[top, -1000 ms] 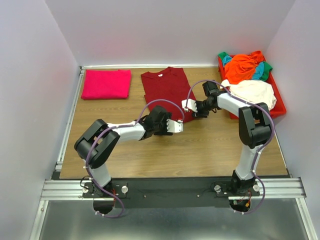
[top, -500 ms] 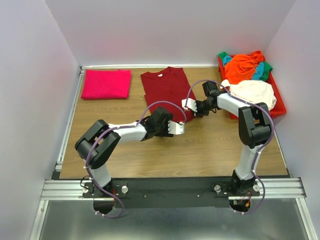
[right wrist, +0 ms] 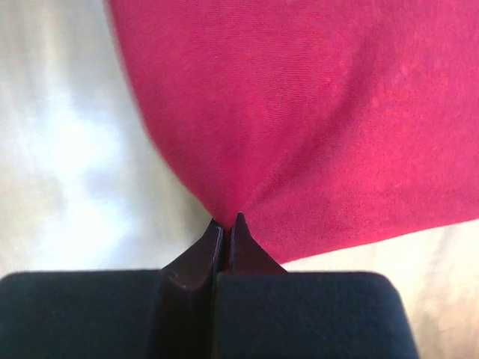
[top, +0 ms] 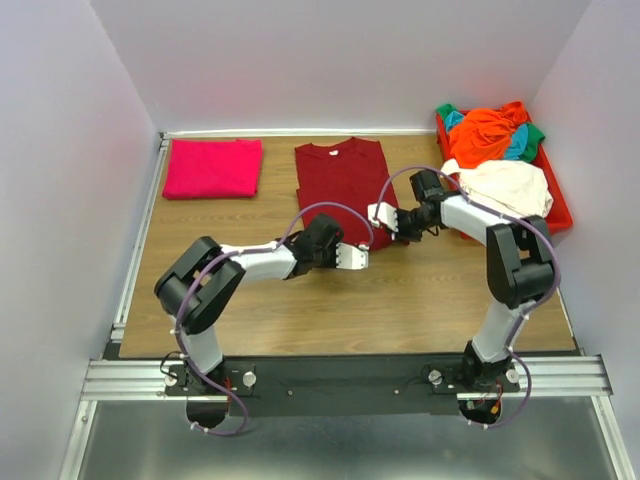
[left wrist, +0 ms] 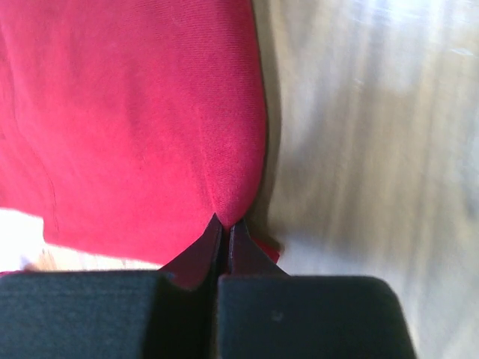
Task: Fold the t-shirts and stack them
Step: Fold the tshirt
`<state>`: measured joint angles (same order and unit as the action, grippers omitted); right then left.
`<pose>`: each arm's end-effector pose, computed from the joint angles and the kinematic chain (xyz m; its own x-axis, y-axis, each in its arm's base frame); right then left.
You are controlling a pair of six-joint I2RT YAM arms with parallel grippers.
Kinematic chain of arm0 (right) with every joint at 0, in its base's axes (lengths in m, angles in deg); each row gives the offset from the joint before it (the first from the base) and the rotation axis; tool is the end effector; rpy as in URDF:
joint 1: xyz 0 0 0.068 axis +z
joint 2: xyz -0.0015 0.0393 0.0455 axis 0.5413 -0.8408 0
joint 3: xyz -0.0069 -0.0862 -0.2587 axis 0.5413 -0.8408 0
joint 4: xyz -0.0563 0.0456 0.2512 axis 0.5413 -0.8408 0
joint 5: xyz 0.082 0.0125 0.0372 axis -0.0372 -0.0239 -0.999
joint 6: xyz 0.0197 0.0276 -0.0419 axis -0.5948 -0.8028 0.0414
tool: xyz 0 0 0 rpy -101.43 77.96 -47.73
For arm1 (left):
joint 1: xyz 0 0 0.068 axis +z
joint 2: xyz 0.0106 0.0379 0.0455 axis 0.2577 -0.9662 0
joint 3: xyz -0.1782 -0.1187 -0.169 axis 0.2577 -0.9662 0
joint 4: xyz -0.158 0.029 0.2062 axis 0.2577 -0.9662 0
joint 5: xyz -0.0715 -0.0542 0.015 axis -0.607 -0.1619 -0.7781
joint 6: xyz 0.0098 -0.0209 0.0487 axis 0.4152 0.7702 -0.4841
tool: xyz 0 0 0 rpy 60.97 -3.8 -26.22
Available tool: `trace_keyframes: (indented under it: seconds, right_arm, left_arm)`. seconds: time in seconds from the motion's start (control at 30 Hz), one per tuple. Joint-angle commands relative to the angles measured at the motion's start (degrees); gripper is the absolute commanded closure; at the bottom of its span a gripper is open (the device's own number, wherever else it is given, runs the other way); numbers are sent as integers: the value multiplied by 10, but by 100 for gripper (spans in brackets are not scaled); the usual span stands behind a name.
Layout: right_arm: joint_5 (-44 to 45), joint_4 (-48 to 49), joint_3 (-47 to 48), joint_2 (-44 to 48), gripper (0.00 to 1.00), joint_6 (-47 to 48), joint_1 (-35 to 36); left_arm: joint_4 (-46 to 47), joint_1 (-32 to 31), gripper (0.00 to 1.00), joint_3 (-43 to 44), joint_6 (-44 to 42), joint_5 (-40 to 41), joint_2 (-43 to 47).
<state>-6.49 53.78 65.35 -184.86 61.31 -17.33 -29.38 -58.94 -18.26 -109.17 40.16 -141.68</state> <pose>0.3457 0.1124 0.1646 0.1378 -0.8493 -0.5097 -0.9708 -0.0139 -0.2393 0.2551 -0.2461 0.1462 0.1946 0.8884 -0.4157 0.8519 0.0570 0.5206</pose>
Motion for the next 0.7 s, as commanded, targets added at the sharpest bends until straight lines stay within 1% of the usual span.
trace_keyframes:
  seconds: [0.0, 0.07, 0.13, 0.17, 0.2, 0.27, 0.3, 0.33, 0.4, 0.47, 0.5, 0.57, 0.63, 0.67]
  right_arm:
    - [-22, -61, -66, 79, 99, -5, 3]
    - [-32, -95, -87, 125, 99, 3, 4]
    - [-44, -161, -111, 175, 99, 16, 8]
    - [-47, -183, -119, 176, 99, 17, 10]
    - [-49, -223, -127, 206, 99, 18, 11]
    - [-60, -255, -154, 240, 99, 12, 13]
    - [-63, -277, -162, 275, 99, 6, 13]
    - [-66, -282, -183, 291, 99, -3, 13]
    - [-67, -288, -197, 340, 99, -23, 13]
    - [-55, -282, -201, 361, 99, -41, 13]
    - [-49, -266, -197, 367, 99, -71, 13]
    - [-25, -238, -167, 362, 99, -98, 13]
    - [-4, -222, -142, 336, 99, -131, 13]
    - [1, -208, -109, 325, 99, -138, 13]
  left_arm:
    - [-45, -20, 100, -29, 9, -69, 86]
    - [-57, -51, 100, -53, 4, -105, 134]
    - [-75, -84, 100, -68, 1, -135, 174]
    - [-85, -85, 100, -68, 5, -145, 174]
    - [-96, -103, 100, -67, 6, -153, 190]
    - [-123, -122, 100, -64, 19, -172, 204]
    - [-131, -130, 100, -64, 20, -176, 206]
    - [-147, -147, 100, -60, 23, -182, 207]
    - [-155, -154, 100, -59, 34, -182, 205]
    - [-149, -155, 100, -61, 35, -172, 205]
    - [-143, -155, 100, -65, 35, -153, 205]
    - [-141, -151, 100, -60, 32, -139, 200]
    - [-139, -145, 100, -45, 29, -120, 199]
    - [-139, -130, 100, -39, 28, -115, 197]
